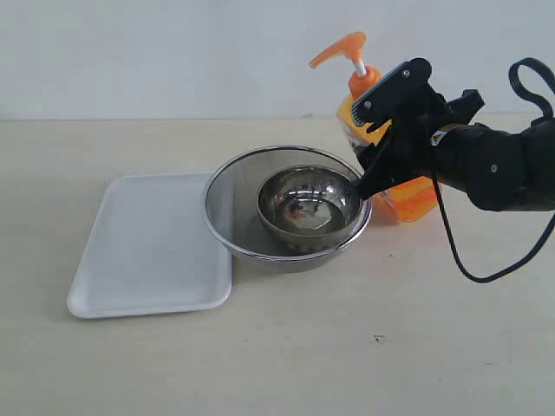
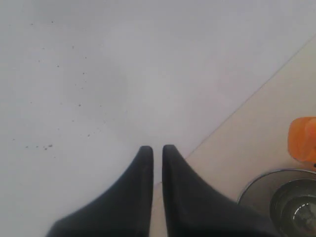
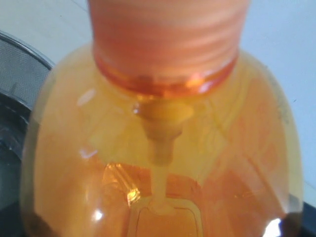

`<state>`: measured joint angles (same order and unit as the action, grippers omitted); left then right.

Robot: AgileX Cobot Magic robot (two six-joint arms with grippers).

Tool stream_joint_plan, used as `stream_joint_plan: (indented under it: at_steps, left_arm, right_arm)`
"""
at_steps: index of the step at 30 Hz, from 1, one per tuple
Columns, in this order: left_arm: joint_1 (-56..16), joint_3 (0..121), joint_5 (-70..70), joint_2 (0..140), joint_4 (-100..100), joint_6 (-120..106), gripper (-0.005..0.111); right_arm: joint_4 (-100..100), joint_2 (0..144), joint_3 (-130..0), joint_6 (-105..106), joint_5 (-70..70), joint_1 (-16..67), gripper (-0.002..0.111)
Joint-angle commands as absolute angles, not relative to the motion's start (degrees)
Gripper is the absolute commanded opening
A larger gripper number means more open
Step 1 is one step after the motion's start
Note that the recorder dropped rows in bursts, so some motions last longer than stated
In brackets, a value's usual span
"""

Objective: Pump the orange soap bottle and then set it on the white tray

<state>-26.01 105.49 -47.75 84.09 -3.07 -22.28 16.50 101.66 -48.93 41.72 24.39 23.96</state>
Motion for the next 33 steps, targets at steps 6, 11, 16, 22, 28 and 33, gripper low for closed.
stream_joint_plan:
  at_steps: [6,11,16,22,28,33]
  left_arm:
    - [-25.8,105.4,-57.4,77.3,-10.6,-14.8,0.005]
    - [-25.8,105.4,-60.8,72.5,-10.7,-14.0,0.005]
    - [-25.8,105.4,-64.0,68.1,-11.4,-13.3,0.005]
    - [-25.8,105.4,-70.0,64.8,-14.3,-12.3,0.005]
    - [-25.8,102.7,-70.0,61.0,-17.9,-11.3,0.005]
    - [-25.8,97.5,-70.0,57.0,-17.9,-11.3,0.005]
  right_arm:
    - [15.8,101.2,-49.2,40.4,24.9,24.0,0.000]
    - [15.8,101.2,-49.2,40.0,24.9,24.0,0.000]
    - [15.8,101.2,-49.2,39.9,24.9,24.0,0.000]
    - [15.8,101.2,-49.2,39.9,24.9,24.0,0.000]
    - [15.8,101.2,-49.2,39.6,24.9,24.0,0.000]
    - [15.8,101.2,-49.2,39.6,24.9,24.0,0.000]
